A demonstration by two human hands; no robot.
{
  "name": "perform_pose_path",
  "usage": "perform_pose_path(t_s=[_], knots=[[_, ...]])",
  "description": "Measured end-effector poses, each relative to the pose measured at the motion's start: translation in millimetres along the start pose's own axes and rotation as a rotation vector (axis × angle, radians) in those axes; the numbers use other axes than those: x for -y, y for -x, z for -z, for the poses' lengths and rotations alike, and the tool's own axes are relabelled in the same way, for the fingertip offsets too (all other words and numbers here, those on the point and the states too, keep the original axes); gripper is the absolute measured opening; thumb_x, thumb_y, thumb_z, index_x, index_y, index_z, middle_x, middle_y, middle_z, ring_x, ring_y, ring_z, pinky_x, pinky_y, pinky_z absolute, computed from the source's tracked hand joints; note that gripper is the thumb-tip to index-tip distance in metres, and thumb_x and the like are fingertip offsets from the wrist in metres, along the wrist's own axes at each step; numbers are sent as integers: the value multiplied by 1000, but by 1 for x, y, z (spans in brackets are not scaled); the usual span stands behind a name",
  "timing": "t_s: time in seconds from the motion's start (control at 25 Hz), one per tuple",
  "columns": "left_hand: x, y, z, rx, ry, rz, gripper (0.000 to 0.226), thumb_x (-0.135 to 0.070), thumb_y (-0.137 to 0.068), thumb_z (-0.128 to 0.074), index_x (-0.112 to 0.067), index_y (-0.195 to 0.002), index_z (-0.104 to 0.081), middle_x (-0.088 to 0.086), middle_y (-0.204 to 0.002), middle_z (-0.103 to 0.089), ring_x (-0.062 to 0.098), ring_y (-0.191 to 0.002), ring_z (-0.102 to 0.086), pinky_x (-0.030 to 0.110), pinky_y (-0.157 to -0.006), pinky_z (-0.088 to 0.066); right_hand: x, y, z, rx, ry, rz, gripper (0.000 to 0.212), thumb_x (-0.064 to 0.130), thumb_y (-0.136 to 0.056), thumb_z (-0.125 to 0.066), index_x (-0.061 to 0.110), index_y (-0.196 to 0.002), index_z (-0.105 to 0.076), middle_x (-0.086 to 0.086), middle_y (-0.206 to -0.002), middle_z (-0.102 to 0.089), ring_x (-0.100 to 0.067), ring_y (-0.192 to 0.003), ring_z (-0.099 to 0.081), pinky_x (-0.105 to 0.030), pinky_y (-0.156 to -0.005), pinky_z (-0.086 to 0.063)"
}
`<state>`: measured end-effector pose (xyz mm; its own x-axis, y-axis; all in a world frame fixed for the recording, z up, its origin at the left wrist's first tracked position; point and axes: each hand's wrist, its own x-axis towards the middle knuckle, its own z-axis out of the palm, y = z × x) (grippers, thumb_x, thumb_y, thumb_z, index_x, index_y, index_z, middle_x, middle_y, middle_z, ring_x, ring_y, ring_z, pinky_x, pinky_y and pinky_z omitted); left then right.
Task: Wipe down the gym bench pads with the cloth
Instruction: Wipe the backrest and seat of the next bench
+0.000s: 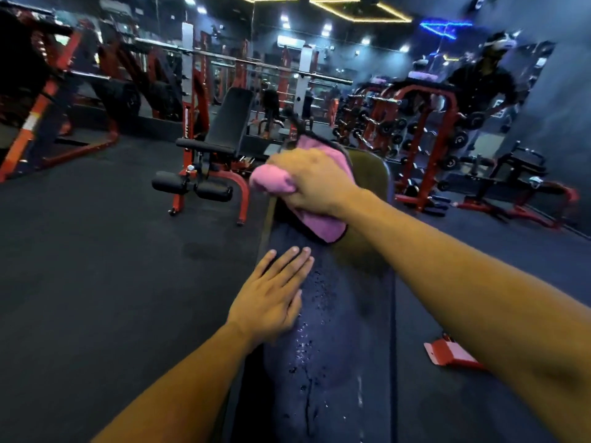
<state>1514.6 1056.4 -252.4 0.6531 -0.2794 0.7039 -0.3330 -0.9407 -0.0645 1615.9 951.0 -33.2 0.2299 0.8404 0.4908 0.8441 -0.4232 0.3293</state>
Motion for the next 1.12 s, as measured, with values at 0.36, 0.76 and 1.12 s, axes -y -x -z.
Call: perform_pose_path(t_s=[0.36, 0.76, 1.12], knots=[[-28, 5, 6, 65, -84, 151, 63, -33, -102, -33, -16, -163, -32, -2, -172, -23, 19, -159, -20, 54, -128, -15, 3, 170, -50, -157, 23, -594, 50, 30, -83, -61, 17, -131, -59, -6, -127, -56, -29, -128, -49, -58, -109, -37], [-32, 4, 5, 54, -78, 171, 62, -34, -103, -34, -16, -163, -33, -2, -172, -24, 19, -159, -18, 54, -129, -13, 134, 281, -76, 16, 77, -532, 82, 34, -64, -73, 33, -144, -53, 1, -151, -49, -33, -142, -39, -61, -107, -38], [-30, 6, 4, 41, -76, 165, 62, -34, -103, -33, -16, -163, -32, -2, -172, -24, 19, -160, -18, 56, -128, -14, 12, 169, -61, 25, 65, -670, 68, 28, -79, -57, 29, -147, -51, -1, -156, -45, -31, -149, -33, -74, -113, -24]])
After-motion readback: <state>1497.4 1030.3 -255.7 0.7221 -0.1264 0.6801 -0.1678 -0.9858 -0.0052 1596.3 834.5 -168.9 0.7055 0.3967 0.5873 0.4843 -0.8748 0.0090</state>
